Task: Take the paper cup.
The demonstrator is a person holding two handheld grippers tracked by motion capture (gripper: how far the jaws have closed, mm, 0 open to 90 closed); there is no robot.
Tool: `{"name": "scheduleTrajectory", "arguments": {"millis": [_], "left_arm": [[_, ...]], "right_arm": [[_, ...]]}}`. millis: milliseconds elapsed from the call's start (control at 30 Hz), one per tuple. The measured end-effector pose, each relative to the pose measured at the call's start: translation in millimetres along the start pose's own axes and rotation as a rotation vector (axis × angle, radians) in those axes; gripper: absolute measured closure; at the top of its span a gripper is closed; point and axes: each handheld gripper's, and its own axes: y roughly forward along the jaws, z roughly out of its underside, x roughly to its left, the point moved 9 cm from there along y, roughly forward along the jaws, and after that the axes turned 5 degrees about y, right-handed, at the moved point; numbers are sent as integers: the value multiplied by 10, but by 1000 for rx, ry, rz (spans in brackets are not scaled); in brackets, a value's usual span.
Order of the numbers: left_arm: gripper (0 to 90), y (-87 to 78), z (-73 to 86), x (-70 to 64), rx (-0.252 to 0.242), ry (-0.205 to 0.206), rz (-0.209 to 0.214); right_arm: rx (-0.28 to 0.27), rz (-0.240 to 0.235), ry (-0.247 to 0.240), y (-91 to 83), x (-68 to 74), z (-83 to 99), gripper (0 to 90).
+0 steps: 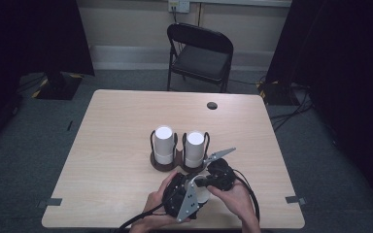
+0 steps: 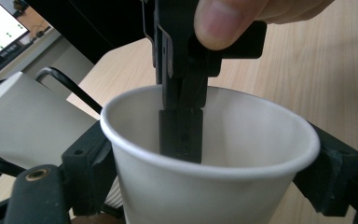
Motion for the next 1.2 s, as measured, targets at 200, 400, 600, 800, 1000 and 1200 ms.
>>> {"name": "scheduleTrajectory", "arguments": {"millis": [200,400,600,800,1000,1200], "left_arm": [[180,4,7,-9,-15,-36,13],[191,31,17,-35,20,-5,-5],[208,19,21,-19,16,-16,-10],[215,15,12,31,-30,-91,-4],[215,15,13,33,-38,-135,-1],[215,12,9,71,-48,-179,-20]], "right_arm": [[2,-3,5,-2,-2,4,896],[15,-30,1,48,59,7,897],[8,-33,17,49,53,11,892],[-6,-22,24,28,46,4,874],[-25,-2,40,-2,12,-1,797],[-41,3,44,-19,8,-7,760]]}}
